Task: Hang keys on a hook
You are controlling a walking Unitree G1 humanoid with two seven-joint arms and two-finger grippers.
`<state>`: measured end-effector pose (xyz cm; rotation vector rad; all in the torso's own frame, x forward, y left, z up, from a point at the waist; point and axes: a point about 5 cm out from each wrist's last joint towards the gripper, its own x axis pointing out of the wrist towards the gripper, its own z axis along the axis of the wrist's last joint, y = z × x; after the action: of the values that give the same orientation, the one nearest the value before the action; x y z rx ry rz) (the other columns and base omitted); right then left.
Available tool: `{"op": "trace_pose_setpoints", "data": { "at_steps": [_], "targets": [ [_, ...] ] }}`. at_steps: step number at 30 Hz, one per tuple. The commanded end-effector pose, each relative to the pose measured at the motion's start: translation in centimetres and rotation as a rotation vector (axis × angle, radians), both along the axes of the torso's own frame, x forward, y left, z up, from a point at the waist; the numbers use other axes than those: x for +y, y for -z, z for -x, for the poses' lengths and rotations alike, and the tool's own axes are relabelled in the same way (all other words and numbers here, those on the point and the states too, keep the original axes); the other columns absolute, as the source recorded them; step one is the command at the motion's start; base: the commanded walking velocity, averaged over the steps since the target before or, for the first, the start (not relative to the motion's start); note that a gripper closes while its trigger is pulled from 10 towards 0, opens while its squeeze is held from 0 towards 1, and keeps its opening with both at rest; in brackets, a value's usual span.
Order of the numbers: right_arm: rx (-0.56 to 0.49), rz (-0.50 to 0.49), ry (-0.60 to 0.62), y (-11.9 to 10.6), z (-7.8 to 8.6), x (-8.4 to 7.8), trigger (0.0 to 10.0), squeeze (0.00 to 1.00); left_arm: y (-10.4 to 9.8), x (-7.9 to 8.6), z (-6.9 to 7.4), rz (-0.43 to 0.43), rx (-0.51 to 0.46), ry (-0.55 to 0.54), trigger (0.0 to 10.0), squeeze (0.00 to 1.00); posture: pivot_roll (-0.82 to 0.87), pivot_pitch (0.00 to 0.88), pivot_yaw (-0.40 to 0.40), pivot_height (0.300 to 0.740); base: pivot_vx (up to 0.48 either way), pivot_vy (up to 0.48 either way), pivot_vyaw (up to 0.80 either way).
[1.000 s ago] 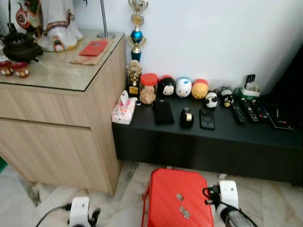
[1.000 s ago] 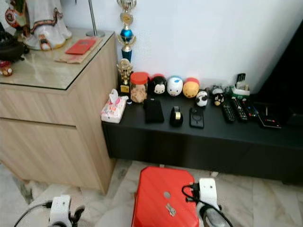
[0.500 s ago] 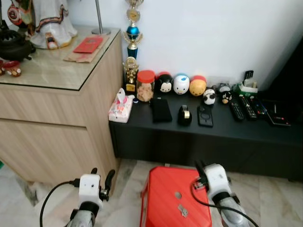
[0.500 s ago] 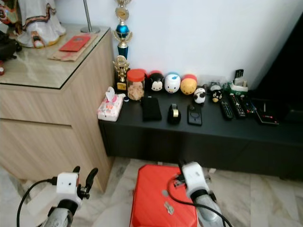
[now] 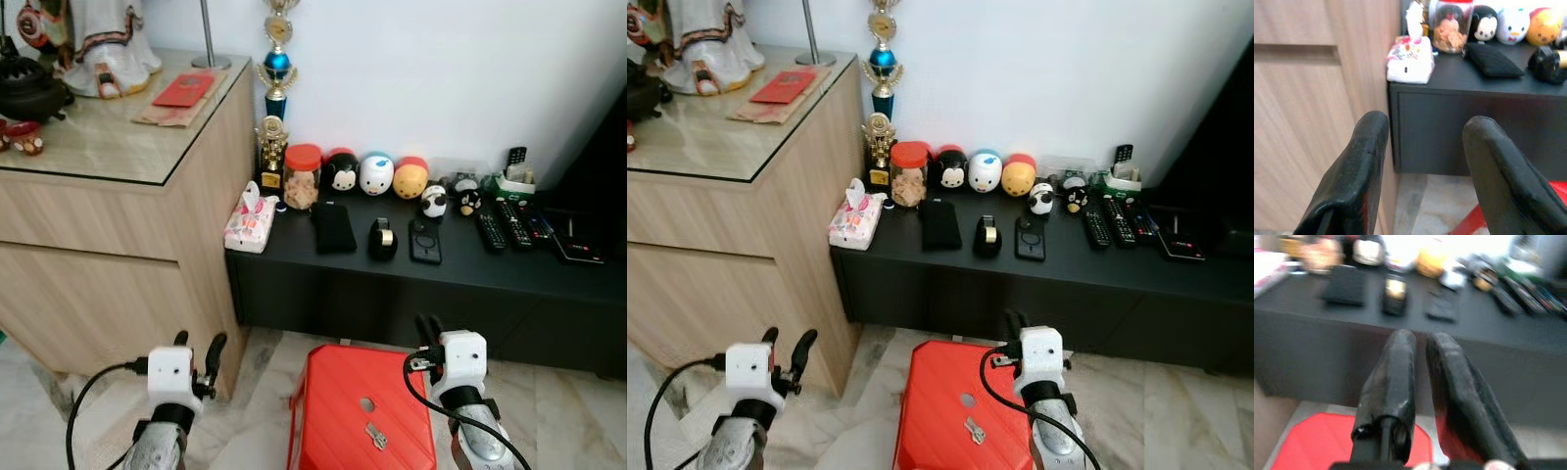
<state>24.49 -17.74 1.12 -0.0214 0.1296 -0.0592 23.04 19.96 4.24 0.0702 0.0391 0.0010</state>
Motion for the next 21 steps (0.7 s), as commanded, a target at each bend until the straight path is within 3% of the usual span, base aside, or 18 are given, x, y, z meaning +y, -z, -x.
{"op": "trace_pose_setpoints", "data": {
  "at_steps": [1, 7, 13, 21],
  "targets": [
    [-0.009, -0.019, 0.055, -0.1, 0.2, -0.7, 10.0, 0.00, 0.3, 0.4, 0.3, -0.002, 0.028, 0.008, 10.0, 0.00, -0.13, 0.000, -0.047, 0.740, 0.000, 0.000, 0.00],
    [-0.037, -0.020, 0.051, -0.6, -0.1, -0.4, 10.0, 0.00, 0.0, 1.2, -0.1, -0.008, 0.029, -0.003, 10.0, 0.00, -0.14, 0.000, -0.040, 0.740, 0.000, 0.000, 0.00],
    [-0.049, -0.023, -0.015, -1.0, -0.7, 0.8, 10.0, 0.00, -0.2, 0.9, -0.2, 0.000, 0.034, 0.009, 10.0, 0.00, -0.13, 0.000, -0.042, 0.740, 0.000, 0.000, 0.00],
    [-0.027, -0.030, 0.003, -1.2, -0.9, 0.3, 10.0, 0.00, -0.4, 0.8, -0.4, 0.014, 0.033, 0.018, 10.0, 0.00, -0.14, 0.000, -0.044, 0.740, 0.000, 0.000, 0.00]
  ]
}}
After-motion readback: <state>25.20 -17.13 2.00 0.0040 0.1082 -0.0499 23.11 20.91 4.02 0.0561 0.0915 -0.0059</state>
